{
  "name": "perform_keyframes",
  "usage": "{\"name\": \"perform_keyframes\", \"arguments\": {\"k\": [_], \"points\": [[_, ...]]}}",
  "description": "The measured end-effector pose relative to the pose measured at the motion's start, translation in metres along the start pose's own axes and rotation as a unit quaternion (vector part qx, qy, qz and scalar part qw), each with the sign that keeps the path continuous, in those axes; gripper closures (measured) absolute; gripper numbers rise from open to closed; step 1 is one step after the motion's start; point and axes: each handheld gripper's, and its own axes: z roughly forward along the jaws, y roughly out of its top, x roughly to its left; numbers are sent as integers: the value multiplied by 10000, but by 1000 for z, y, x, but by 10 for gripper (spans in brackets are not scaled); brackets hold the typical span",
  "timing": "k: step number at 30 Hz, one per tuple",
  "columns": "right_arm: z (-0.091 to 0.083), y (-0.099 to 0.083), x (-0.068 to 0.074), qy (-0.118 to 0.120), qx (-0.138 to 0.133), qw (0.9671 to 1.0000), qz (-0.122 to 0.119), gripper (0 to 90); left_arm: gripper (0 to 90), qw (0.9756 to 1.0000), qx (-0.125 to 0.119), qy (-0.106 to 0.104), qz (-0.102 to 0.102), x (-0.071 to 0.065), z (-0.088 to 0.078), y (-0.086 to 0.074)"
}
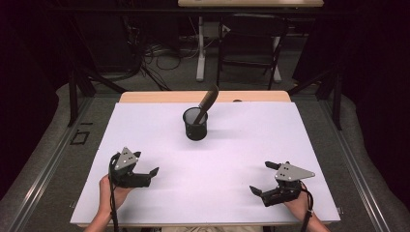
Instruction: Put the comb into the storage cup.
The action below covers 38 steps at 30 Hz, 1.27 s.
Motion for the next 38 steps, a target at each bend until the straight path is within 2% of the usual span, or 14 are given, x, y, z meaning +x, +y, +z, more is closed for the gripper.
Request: {"name": "perform_keyframes", "arguments": {"k": [1,16,27,30,38], "points": [[0,0,0,2,-3,10000,5,1,125,10000,5,11,37,0,-1,-1],[0,0,0,5,18,10000,26,1,124,10000,0,11,-91,-1,-5,-15],[0,-1,-1,6,-1,10000,33,1,124,9998,-129,104,-131,-6,-14,-24],[0,-1,0,26,4,10000,48,1,124,9996,-226,181,-66,-7,-17,-27],[0,-1,-1,33,-6,10000,17,1,123,9995,-248,106,-147,-7,-17,-30]]}}
